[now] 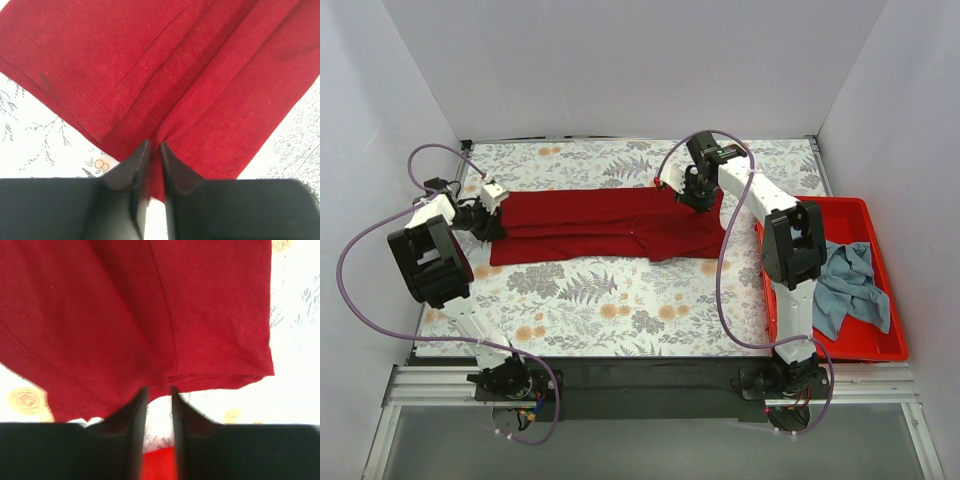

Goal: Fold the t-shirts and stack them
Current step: Fold the tshirt

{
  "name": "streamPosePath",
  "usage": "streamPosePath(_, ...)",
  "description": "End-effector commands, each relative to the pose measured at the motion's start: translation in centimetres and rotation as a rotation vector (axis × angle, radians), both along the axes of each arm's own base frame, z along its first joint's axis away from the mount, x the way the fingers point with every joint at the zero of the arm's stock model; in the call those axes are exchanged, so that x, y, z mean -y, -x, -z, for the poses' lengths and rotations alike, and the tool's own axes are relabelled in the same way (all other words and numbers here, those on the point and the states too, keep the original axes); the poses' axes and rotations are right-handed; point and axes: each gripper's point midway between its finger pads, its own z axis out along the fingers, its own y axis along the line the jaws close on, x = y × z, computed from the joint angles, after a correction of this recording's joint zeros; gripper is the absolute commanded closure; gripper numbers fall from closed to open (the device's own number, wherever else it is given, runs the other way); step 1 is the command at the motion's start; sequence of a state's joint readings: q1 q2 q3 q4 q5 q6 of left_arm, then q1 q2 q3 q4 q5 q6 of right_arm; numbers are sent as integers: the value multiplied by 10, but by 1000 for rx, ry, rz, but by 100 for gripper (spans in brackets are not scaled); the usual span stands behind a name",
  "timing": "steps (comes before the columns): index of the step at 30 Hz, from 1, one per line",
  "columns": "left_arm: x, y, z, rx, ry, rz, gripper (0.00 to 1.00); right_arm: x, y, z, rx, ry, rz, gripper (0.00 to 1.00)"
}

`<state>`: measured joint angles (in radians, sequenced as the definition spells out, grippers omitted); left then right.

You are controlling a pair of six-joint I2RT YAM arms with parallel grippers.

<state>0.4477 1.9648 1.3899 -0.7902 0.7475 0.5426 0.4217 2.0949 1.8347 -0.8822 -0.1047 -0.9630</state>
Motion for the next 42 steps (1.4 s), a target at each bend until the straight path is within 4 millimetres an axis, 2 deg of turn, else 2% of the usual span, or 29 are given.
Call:
streamPosePath(1,-2,-8,-12,22,8,-37,76,3,-11,-13,38,1,4,65)
streamPosePath(3,1,-8,-29,31,37,-60,64,13,-15,-22,44,-20,55,49)
streamPosePath(5,9,-5,-43,25,99,-86,57,18,-16,-40,41,-82,130,48)
streamPosePath(6,10,-2,-53,32,110,-103,55,29,-12,-44,9,-100,176,48)
streamPosePath(7,12,1,-58,5,141,-150,55,26,-7,-50,-22,-152,189,48)
streamPosePath(9,14,7,-61,-27,171,-203,54,34,10,-58,-93,-205,269,51)
streamPosePath(13,18,19,-67,-116,250,-327,53,33,51,-57,-277,-347,376,55)
streamPosePath(14,21,23,-66,-152,276,-362,53,34,67,-44,-347,-353,408,55)
streamPosePath(16,26,32,-59,-200,308,-396,52,37,78,-40,-388,-381,430,57)
streamPosePath(17,27,34,-60,-205,315,-412,52,39,89,-28,-432,-373,440,57)
streamPosePath(21,29,45,-45,-239,317,-462,50,44,100,-12,-461,-388,478,55)
streamPosePath(23,30,47,-36,-251,313,-475,50,44,96,-7,-432,-394,479,54)
streamPosePath(28,27,51,-20,-300,307,-503,49,44,101,21,-465,-381,490,50)
streamPosePath(30,27,52,-16,-311,304,-507,48,44,98,25,-451,-379,486,46)
streamPosePath(34,26,48,-18,-305,307,-508,47,42,96,31,-450,-370,478,45)
streamPosePath(39,24,42,-22,-288,312,-504,46,34,95,39,-457,-349,451,52)
streamPosePath(42,26,38,-26,-283,329,-491,46,35,95,50,-470,-325,450,53)
